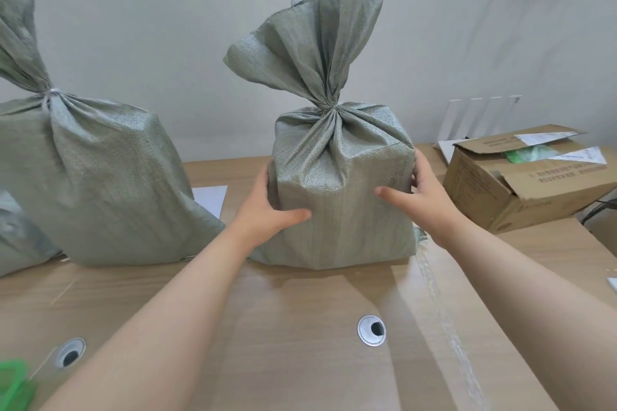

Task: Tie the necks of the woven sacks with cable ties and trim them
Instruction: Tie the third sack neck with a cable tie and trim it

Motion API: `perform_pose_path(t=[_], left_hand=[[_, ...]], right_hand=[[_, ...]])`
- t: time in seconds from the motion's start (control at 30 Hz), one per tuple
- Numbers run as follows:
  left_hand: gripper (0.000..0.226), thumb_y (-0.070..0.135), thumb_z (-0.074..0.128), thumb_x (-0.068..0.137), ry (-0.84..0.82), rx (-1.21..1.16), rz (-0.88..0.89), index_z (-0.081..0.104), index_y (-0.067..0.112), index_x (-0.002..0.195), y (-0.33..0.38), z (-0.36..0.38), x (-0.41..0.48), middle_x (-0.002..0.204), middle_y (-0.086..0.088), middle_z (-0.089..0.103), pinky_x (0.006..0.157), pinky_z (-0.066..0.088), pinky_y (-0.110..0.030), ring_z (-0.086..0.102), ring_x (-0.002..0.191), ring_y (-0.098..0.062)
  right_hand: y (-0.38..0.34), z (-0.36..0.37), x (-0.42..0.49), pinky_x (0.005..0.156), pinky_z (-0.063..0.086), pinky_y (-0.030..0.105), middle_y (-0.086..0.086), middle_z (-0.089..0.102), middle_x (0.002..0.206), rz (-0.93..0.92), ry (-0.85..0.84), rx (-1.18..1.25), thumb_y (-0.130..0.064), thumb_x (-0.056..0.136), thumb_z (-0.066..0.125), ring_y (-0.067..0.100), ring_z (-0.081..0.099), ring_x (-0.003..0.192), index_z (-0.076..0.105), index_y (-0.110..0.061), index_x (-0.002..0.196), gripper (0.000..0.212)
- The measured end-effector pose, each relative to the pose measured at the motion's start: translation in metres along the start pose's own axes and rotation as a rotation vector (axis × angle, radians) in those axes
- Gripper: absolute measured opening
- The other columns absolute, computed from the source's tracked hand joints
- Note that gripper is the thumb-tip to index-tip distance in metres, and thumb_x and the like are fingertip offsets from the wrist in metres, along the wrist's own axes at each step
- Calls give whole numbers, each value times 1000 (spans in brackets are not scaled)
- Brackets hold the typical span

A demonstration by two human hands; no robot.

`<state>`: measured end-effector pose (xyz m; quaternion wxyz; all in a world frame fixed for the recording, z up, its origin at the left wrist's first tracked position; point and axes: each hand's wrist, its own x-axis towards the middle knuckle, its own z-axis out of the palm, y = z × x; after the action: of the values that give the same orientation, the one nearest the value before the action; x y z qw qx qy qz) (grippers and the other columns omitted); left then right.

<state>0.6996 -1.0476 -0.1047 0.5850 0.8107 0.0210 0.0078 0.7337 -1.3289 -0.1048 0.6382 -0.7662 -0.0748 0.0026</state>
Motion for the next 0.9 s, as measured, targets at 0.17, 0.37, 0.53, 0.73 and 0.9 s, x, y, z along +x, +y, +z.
perform_pose_path(t=[0.17, 0.37, 0.53, 0.73, 0.9], left_hand=[[118, 19, 91, 71, 39, 50, -36, 14, 29, 160, 6, -8, -10, 157, 9, 36, 109, 35, -26, 36, 141, -5], [109, 20, 88, 74, 83, 79, 31, 19, 26, 159, 18, -20, -40, 161, 6, 30, 108, 31, -27, 33, 145, -10], [102, 23, 88, 74, 73, 44, 85, 26, 33, 155, 29, -37, -91, 158, 12, 34, 113, 34, -30, 36, 142, -4], [89, 19, 86, 77, 40, 48, 131, 37, 33, 150, 39, -75, -168, 147, 12, 47, 110, 34, -25, 43, 135, -2], [81, 21, 82, 79, -4, 91, 174, 41, 33, 147, 42, -114, -237, 146, 13, 50, 103, 31, -20, 44, 136, -2]], right_hand=[[-10, -5, -9, 113, 39, 49, -8, 35, 157, 41, 26, -63, -33, 72, 85, 11, 37, 141, 17, -40, 154, 107], [-31, -9, -43, 114, 35, 46, -4, 29, 160, 78, 80, -135, -27, 81, 80, 19, 36, 141, 13, -39, 156, 101], [-58, 4, -89, 114, 34, 47, -4, 30, 159, 81, 121, -150, -25, 82, 80, 19, 35, 142, 15, -38, 156, 99], [-97, 52, -164, 110, 39, 44, -8, 36, 154, 40, 113, -131, -26, 82, 80, 16, 40, 136, 21, -43, 153, 93], [-133, 109, -235, 97, 46, 36, -11, 44, 146, 19, 90, -133, -23, 84, 77, 12, 48, 130, 31, -45, 148, 82]])
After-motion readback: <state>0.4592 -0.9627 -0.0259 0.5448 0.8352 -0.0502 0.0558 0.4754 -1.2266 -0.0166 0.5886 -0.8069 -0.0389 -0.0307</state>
